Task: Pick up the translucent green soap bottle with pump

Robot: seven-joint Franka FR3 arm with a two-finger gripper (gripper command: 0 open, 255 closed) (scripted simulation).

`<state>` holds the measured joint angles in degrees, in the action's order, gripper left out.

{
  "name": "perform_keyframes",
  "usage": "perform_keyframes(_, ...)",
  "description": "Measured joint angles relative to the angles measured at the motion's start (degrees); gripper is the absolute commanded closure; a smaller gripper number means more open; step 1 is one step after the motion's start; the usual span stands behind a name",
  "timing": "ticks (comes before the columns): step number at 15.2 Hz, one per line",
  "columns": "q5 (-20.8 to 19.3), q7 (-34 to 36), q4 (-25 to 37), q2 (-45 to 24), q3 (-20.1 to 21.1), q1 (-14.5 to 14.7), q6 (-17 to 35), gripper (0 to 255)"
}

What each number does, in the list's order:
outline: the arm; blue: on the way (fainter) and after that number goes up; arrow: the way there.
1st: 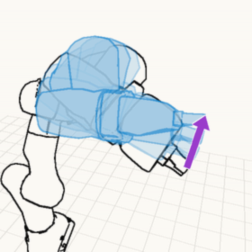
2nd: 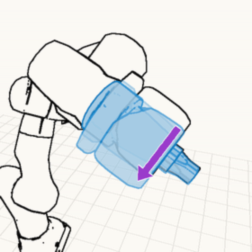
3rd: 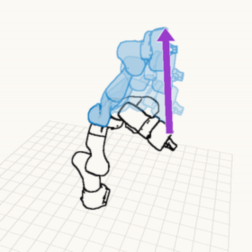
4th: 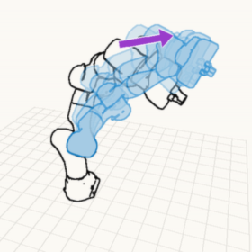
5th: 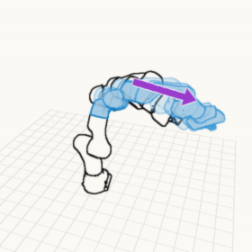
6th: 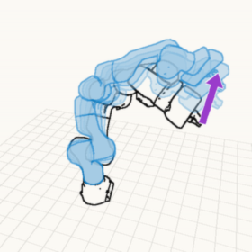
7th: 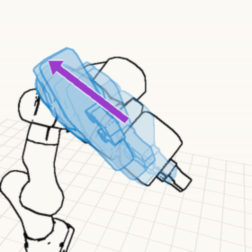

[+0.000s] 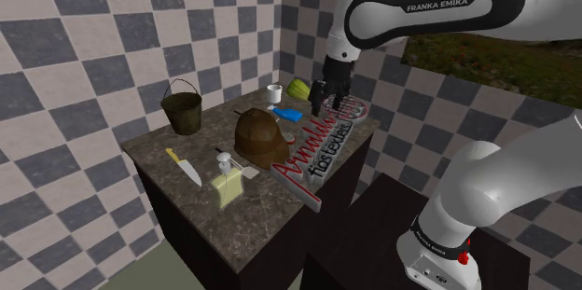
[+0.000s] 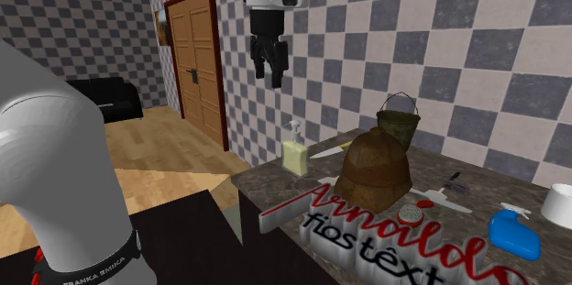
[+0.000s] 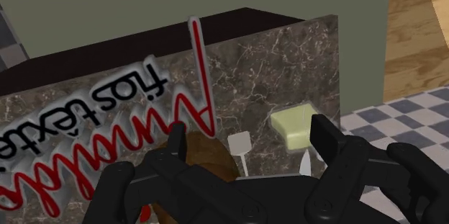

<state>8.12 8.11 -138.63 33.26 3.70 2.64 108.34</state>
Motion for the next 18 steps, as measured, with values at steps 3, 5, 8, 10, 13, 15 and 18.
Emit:
perform_keyframes(3, -0.2, 3.8, 1.6, -5.5, 3.4, 0.7, 4.3, 0)
perform_keyframes(5, -0.9, 6.1, 3.3, -9.5, 5.3, 0.8, 6.6, 0)
perform_keyframes(8, -2.5, 9.9, 5.8, -15.6, 8.1, 1.0, 10.2, 0)
perform_keyframes(10, -4.1, 12.6, 8.2, -19.9, 9.8, 1.0, 12.0, 0)
perform_keyframes(13, -7.5, 17.6, 12.7, -27.3, 12.2, 1.4, 14.4, 0)
perform_keyframes(15, -10.1, 20.8, 16.0, -31.9, 13.3, 1.8, 15.2, 0)
perform_keyframes(18, -14.5, 25.5, 21.9, -39.2, 14.2, 3.0, 15.6, 0)
